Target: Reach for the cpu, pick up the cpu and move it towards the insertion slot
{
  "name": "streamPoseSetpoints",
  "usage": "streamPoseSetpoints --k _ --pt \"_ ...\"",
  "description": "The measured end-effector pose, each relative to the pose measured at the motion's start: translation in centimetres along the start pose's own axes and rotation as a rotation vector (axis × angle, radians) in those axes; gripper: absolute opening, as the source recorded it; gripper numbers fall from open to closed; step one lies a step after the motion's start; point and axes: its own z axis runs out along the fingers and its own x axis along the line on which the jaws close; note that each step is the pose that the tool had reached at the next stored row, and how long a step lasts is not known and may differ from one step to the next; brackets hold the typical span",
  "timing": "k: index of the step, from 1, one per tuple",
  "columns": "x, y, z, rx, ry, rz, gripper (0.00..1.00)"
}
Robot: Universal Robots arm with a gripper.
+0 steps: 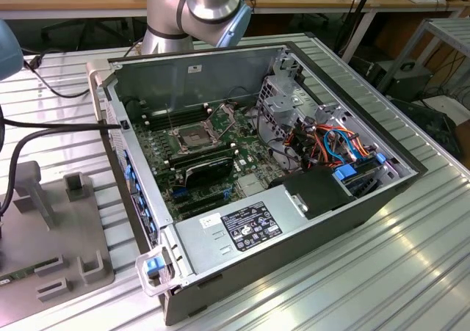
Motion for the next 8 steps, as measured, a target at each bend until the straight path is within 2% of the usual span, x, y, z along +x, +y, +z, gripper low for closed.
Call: streamPoseSetpoints --k 8 --pt "0.00 0.00 -0.03 0.0001 0.0001 0.000 0.55"
